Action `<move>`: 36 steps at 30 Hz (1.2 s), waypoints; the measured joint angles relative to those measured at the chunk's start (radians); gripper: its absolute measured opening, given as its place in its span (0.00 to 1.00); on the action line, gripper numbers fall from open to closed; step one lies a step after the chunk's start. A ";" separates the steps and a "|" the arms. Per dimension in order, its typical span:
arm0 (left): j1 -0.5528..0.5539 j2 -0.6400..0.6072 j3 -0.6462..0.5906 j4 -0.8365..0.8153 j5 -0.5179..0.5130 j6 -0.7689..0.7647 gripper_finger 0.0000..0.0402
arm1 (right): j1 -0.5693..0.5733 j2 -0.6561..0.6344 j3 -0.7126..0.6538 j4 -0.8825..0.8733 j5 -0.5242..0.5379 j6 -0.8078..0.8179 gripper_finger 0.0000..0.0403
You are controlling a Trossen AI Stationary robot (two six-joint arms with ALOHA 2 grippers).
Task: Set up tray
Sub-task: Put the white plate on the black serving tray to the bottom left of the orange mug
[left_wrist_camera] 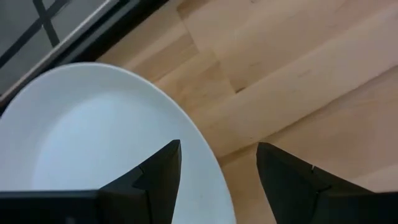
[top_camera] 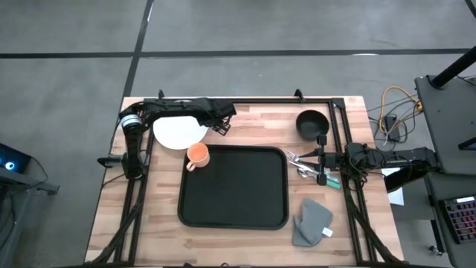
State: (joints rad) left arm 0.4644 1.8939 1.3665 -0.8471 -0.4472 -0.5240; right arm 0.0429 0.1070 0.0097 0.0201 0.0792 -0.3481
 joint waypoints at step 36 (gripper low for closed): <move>0.002 0.000 -0.131 0.113 0.029 -0.034 0.18 | 0.000 0.000 0.000 0.000 0.000 0.000 0.17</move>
State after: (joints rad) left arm 0.4660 1.8942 1.2359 -0.7343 -0.4183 -0.5581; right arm 0.0429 0.1070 0.0097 0.0201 0.0792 -0.3481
